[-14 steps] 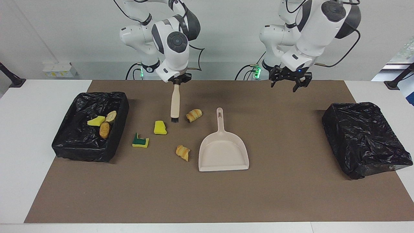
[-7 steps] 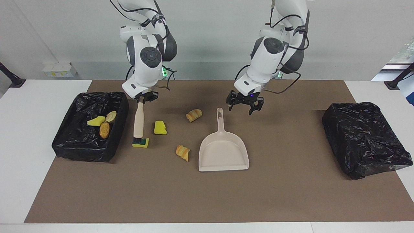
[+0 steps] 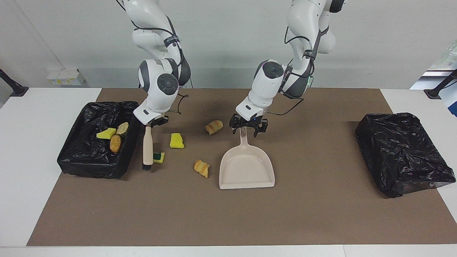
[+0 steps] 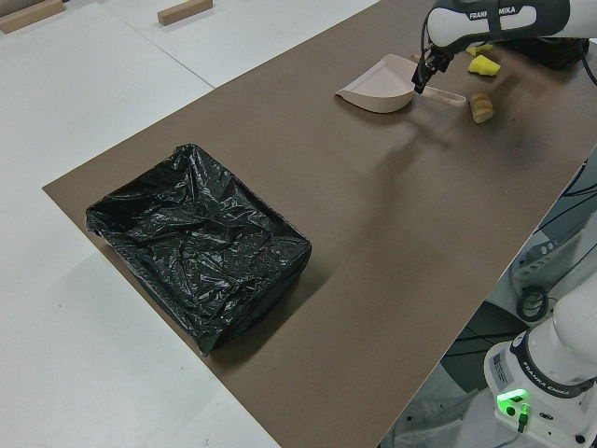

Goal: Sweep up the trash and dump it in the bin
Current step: 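Grasp the dustpan handle with the left gripper while the right gripper positions the brush, then sweep bread toward the dustpan with the right gripper while the left gripper steadies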

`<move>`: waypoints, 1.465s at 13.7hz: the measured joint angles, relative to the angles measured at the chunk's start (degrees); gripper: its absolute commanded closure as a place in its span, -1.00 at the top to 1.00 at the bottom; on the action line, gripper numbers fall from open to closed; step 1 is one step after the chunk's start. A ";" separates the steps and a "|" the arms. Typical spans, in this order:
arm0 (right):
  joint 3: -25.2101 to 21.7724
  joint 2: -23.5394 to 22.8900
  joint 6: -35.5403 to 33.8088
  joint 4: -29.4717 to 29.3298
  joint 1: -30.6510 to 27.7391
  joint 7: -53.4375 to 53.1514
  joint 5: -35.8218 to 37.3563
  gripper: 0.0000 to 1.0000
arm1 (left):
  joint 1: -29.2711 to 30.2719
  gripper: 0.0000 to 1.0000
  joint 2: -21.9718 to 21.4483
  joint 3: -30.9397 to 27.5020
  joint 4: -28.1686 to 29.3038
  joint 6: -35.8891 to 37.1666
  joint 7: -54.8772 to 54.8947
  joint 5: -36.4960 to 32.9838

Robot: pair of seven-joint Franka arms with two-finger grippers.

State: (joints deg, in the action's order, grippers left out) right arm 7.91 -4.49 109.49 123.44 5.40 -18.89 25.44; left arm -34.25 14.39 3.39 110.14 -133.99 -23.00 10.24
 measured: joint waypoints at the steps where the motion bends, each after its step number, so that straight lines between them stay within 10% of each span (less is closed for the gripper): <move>1: 0.13 -0.15 0.20 0.10 0.27 0.35 -1.98 -1.00 | -0.03 1.00 0.41 0.01 0.01 0.00 1.25 0.00; 4: 0.55 -0.18 -0.97 -1.13 3.04 2.53 -10.34 -1.00 | -0.05 0.79 1.97 0.00 0.00 -0.26 2.98 0.00; 10: 0.07 0.89 -12.67 -11.49 2.73 12.13 -18.38 -1.00 | -0.05 -0.99 2.67 -0.06 -0.23 -0.39 3.53 0.00; 20: -0.46 4.35 -4.07 -0.63 -1.14 15.90 -18.46 -1.00 | 3.68 -1.00 0.41 -2.57 -3.80 11.65 9.63 -0.10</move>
State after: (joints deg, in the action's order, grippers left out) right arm 7.45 -0.14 105.43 122.81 4.26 -2.99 6.99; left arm -30.57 14.80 0.81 106.33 -122.34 -13.37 10.14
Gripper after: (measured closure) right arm 0.744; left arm 0.674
